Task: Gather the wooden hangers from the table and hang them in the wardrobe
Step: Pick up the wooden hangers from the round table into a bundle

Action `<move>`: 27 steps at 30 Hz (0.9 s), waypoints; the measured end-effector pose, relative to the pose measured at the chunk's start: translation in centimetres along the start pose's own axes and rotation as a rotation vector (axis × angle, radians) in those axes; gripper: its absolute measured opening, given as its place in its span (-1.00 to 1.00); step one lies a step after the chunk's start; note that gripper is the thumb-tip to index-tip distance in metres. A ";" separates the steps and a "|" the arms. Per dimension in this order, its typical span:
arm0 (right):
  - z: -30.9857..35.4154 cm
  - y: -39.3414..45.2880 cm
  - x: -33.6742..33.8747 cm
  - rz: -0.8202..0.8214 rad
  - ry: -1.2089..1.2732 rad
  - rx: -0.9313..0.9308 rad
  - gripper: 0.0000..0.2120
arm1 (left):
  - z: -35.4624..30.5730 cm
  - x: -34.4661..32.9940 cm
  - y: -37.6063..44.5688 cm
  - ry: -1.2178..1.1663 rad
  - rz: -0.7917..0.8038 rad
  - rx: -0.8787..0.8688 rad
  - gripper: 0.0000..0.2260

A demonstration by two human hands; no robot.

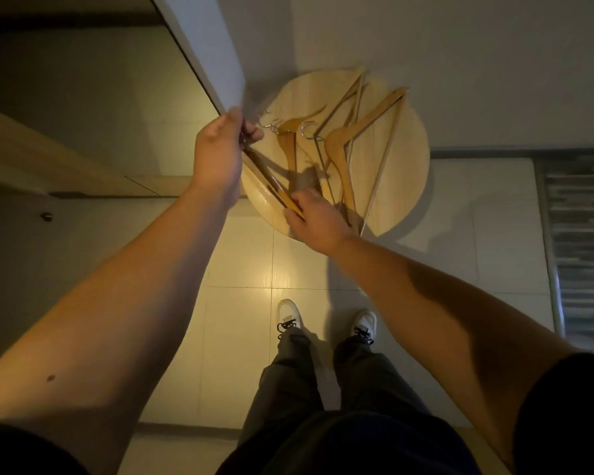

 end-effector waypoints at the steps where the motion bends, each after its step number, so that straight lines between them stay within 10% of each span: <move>1: -0.1 0.2 -0.4 0.014 0.006 0.004 -0.69 | 0.2 1.0 0.0 0.016 -0.024 -0.005 -0.74; 11: -14.9 6.3 0.3 -0.100 -0.433 -0.411 -0.52 | 2.7 4.7 -0.3 0.040 -0.064 -0.040 -0.72; 27: -17.1 5.4 0.8 -0.091 -0.239 -0.611 -0.71 | 6.5 3.6 0.2 0.060 -0.048 0.048 -0.74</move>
Point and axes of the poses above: each hand's wrist, its own y-axis towards the middle knuckle, its own x-axis out of the back of the hand, z = x × y, the point moved 9 cm from there along y, towards the middle knuckle, and after that the axes turned 3 degrees about -y, right-handed, at the moved point
